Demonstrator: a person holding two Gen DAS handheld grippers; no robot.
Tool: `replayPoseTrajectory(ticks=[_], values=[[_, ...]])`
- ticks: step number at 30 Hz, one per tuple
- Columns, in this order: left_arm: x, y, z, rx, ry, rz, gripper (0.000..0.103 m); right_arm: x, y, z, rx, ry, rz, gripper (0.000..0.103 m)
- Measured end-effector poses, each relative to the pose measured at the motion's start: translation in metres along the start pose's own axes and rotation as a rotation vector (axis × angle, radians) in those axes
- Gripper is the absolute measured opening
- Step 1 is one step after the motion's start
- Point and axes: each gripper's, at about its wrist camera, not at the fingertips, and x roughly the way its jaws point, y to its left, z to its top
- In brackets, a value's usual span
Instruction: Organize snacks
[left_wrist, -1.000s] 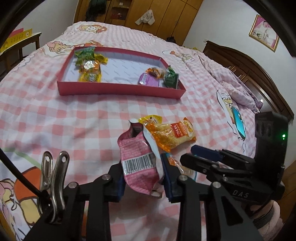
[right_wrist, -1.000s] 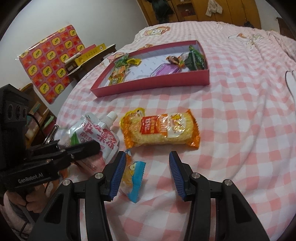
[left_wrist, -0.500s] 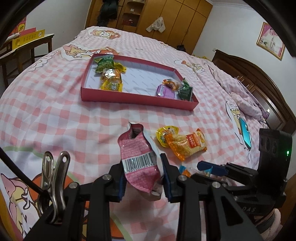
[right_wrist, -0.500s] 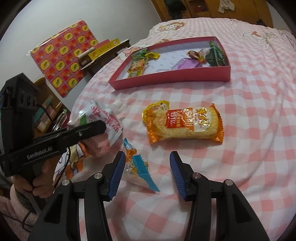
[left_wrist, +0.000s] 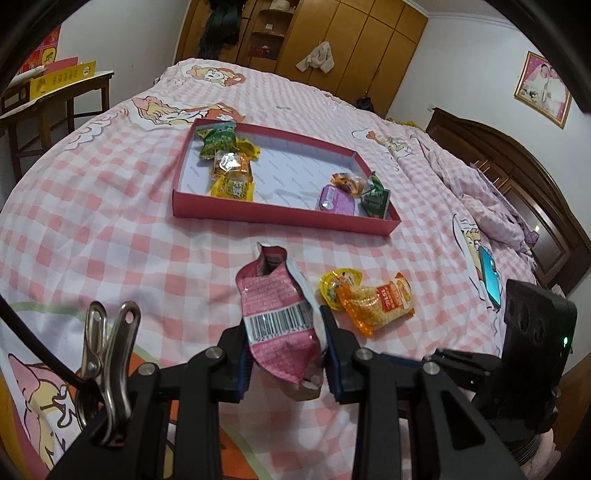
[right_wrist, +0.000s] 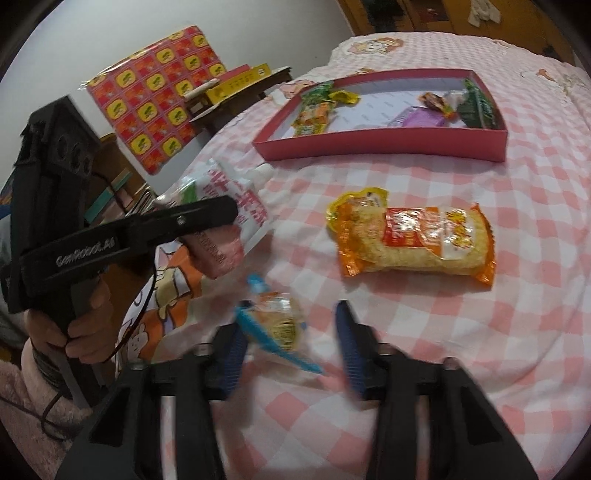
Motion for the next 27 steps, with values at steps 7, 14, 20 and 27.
replayPoseTrajectory(ticks=[7,14,20,27], values=[[-0.003,-0.002,0.012,0.009,-0.029,0.002,0.033,-0.001,0.007,0.002,-0.028,-0.015,0.017,0.025],[0.001,-0.007,0.032,0.034,-0.056,0.006,0.033,-0.018,0.003,0.015,-0.010,-0.057,0.039,0.025],[0.011,-0.006,0.049,0.039,-0.068,0.016,0.033,-0.024,-0.001,0.027,-0.003,-0.085,0.021,0.025],[0.025,-0.005,0.073,0.054,-0.081,0.023,0.033,-0.027,-0.009,0.045,-0.003,-0.091,-0.022,0.025]])
